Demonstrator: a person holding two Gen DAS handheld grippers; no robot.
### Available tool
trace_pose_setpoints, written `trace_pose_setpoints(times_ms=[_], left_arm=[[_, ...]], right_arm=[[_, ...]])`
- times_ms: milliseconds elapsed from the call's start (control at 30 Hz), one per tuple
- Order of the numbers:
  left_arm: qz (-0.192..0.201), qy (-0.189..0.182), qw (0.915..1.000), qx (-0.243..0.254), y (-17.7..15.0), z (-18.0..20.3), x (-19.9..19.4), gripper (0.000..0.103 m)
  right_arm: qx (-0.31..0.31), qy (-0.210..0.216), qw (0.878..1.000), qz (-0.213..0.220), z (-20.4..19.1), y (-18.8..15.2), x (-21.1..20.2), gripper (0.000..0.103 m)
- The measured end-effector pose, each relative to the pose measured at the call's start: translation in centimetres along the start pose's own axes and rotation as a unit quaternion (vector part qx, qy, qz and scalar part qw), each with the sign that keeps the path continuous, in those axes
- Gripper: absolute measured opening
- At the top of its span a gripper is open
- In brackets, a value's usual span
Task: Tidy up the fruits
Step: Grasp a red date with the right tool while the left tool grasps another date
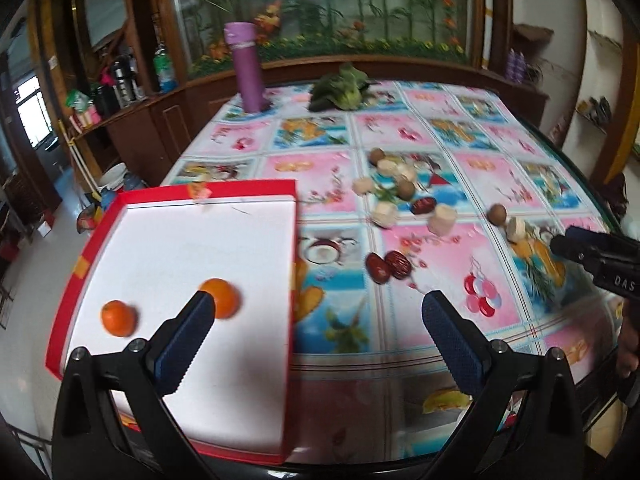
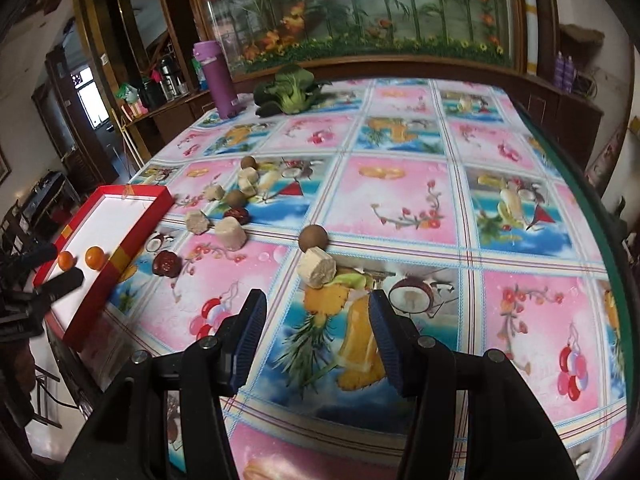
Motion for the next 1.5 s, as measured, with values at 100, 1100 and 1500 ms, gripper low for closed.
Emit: trace_pose_setpoints(times_ms=[100,1100,1500], left_arm=[[-0.009,0.008,0.9998,0.017,0.2,0.8,0.8,0.103],[-0.015,-0.005,0.9998,0.008,0.4,-2.8,1.0,0.103],[-0.059,-0.043,0.9940,0.081,4.3,2.6,4.7,0.089]], right_arm=[[-0.003,0.020,1.000,-0.007,-0.2,-0.1,0.4,0.052],[-0.143,0.047,0.985,-0.080,-13.8,3.7,8.9,0.016],[-0.053,0.061,0.992,-0.100,-5.3,1.1,5.8,0.016]])
Point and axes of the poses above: each gripper's, at about its wrist camera, not at the fingertips, and x roughly the way its jaws point, z to its right, y to its top, the point moved 5 cm from there along x, roughly the way its jaws point, and after that the axes turned 14 degrees about -z, right-handed, at the moved point
